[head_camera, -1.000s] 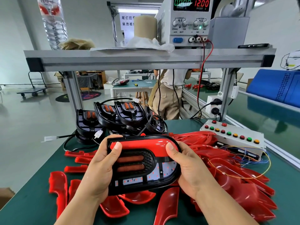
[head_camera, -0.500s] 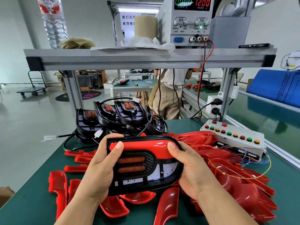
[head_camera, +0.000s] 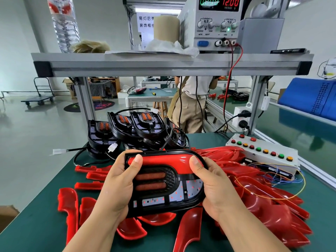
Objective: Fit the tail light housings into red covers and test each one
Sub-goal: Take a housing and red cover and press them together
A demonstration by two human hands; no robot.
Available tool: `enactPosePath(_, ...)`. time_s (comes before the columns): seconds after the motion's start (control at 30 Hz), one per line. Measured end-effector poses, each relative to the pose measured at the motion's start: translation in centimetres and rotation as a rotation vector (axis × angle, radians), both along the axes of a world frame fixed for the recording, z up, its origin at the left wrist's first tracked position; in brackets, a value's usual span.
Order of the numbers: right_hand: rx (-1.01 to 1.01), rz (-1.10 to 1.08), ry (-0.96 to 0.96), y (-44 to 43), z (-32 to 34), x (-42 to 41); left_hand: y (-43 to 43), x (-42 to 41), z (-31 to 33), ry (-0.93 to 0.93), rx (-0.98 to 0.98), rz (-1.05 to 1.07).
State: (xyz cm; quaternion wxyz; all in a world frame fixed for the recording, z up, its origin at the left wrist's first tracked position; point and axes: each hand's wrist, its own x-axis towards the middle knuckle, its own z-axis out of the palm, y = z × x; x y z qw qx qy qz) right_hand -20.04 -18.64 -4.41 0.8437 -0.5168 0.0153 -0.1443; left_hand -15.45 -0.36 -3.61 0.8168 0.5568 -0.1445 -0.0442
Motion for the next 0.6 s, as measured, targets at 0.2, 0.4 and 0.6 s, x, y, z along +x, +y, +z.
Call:
enactPosePath(0.2,0.001,0.008,-0.003,-0.5,-0.4,0.5,-0.3,0.3,0.3,0.01,0.026,-0.026)
enactPosePath(0.4,0.013,0.025,-0.008,-0.7,-0.6,0.9,0.7,1.0,0.8,0.027,0.091,-0.049)
enactPosePath(0.6,0.056,-0.046,-0.033,-0.7,-0.6,1.2,4.5,0.9,2.3,-0.193,0.461,0.332)
